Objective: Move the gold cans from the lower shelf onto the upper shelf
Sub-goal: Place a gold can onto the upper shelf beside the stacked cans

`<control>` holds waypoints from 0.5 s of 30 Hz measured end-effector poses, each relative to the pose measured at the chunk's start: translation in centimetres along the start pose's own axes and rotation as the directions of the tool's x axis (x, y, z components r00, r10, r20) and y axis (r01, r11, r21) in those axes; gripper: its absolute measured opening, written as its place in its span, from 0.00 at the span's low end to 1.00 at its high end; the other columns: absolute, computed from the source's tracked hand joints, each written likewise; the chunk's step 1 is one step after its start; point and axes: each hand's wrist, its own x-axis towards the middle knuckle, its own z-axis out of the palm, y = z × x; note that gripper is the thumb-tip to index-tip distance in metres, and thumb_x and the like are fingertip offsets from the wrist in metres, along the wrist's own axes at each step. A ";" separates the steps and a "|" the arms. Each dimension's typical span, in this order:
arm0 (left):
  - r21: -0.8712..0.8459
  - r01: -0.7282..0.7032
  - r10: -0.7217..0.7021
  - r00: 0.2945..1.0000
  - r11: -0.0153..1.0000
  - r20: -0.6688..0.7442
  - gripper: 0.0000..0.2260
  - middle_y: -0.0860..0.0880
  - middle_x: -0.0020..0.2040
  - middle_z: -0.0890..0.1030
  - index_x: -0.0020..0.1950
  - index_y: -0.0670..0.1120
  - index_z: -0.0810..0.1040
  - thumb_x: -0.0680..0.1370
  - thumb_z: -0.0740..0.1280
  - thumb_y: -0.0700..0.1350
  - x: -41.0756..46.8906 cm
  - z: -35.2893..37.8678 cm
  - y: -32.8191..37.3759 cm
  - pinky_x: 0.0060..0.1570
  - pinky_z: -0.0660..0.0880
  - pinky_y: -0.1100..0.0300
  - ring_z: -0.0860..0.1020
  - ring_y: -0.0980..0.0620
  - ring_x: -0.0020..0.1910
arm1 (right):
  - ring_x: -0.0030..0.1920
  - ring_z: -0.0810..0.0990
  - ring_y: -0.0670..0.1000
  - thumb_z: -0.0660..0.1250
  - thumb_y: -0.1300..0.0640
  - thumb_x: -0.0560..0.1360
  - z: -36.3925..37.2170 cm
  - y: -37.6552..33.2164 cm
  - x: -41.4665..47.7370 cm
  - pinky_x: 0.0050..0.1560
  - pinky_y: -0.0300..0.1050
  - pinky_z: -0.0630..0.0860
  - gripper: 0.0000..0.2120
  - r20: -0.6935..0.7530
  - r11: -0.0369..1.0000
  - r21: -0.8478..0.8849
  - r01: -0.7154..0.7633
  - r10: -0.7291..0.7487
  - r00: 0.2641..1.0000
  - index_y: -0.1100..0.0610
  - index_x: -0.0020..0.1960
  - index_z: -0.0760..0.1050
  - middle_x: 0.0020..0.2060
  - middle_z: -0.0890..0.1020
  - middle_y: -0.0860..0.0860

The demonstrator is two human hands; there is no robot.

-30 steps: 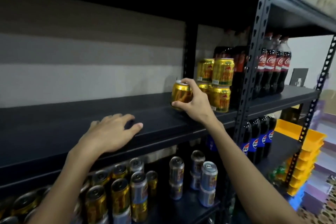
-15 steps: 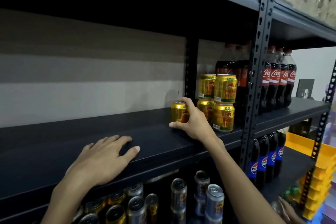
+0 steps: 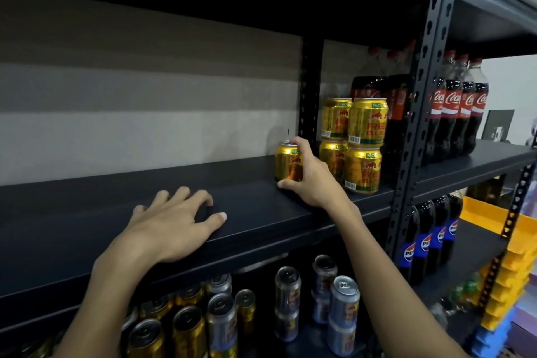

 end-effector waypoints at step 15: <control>-0.048 0.002 0.000 0.999 0.999 0.053 0.26 0.53 0.80 0.53 0.78 0.64 0.54 0.80 0.46 0.67 -0.2 0.6 0.0 0.74 0.51 0.45 0.51 0.51 0.79 | 0.66 0.74 0.58 0.78 0.51 0.73 0.3 -0.4 -0.2 0.66 0.56 0.74 0.49 -0.021 0.999 -0.035 -0.023 0.022 1.000 0.43 0.80 0.47 0.67 0.74 0.59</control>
